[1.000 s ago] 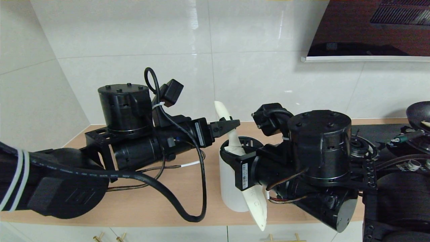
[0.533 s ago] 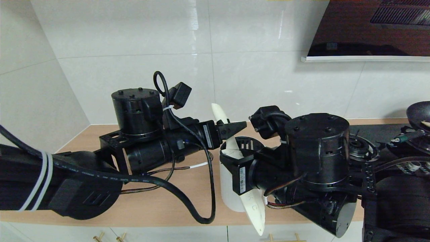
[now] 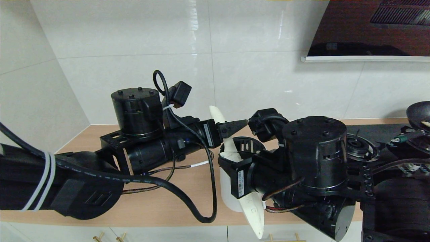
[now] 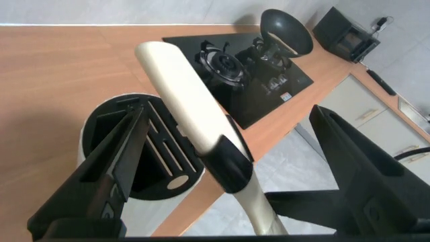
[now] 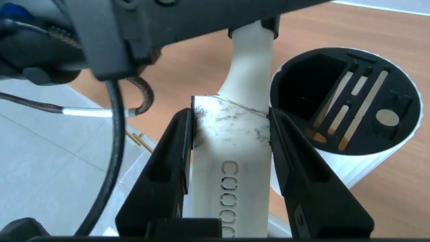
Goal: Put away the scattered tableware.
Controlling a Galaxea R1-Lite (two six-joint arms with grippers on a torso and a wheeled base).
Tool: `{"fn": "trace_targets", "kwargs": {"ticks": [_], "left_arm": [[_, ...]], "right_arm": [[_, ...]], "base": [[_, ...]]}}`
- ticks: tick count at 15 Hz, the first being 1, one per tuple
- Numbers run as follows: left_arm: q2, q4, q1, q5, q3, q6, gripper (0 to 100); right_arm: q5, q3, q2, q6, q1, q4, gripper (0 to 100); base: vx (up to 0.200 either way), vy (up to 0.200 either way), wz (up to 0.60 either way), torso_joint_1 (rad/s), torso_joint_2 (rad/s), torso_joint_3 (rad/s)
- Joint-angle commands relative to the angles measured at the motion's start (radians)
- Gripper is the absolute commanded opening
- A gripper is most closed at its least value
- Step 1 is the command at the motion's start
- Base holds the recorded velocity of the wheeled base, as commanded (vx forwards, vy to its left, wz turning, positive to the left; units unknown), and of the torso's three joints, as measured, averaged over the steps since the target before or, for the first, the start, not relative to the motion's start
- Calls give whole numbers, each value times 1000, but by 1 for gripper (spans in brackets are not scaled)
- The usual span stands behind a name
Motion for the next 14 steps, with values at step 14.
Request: {"fn": "trace_targets", "kwargs": {"ticks": [14], "left_arm": [[-8,-1,0,3,4,0,0]], "right_arm": [[-50,-21,-7,0,-27,-8,0]], "base": [[0,0,0,0,0,0]]}}
